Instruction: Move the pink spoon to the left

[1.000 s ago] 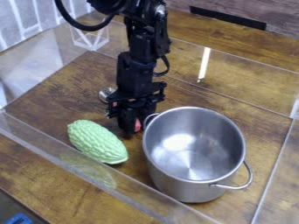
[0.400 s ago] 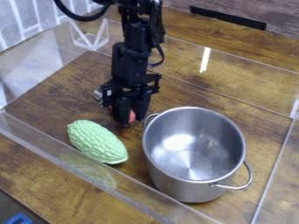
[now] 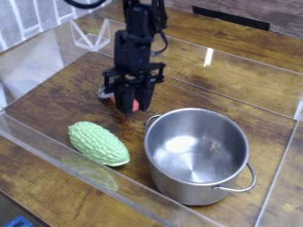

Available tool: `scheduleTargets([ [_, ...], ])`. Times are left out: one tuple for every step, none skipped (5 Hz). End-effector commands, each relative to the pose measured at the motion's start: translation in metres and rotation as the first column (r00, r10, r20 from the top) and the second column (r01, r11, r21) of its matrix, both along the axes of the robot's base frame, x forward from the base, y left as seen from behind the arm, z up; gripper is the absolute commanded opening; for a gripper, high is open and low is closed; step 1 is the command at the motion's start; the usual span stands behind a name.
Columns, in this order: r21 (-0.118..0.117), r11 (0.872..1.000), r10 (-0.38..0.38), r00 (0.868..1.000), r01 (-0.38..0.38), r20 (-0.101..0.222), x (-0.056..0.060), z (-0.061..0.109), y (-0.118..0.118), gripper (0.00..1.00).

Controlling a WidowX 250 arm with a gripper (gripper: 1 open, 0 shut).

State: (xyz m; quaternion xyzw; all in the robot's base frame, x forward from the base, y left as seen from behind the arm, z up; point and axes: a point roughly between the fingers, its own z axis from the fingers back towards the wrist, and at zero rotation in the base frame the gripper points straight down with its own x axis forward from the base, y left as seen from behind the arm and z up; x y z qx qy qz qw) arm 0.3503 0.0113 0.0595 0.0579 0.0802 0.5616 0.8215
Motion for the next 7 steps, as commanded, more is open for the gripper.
scheduleTargets([
  [-0.025, 1.000, 0.006, 0.994, -0.003, 0.106, 0.011, 0.051, 0.008, 0.00],
  [-0.039, 0.999, -0.014, 0.991, 0.019, 0.130, 0.014, 0.073, 0.004, 0.00],
  [-0.039, 0.999, -0.018, 0.989, 0.024, 0.150, 0.016, 0.094, -0.001, 0.00],
  [-0.026, 0.999, -0.018, 0.985, 0.023, 0.173, 0.010, 0.101, -0.002, 0.00],
  [-0.002, 1.000, -0.016, 0.980, 0.017, 0.197, -0.001, 0.103, -0.003, 0.00],
  [0.015, 1.000, -0.012, 0.980, 0.009, 0.201, -0.012, 0.105, 0.005, 0.00],
  [0.036, 0.999, -0.002, 0.978, -0.006, 0.209, -0.026, 0.104, 0.018, 0.00],
])
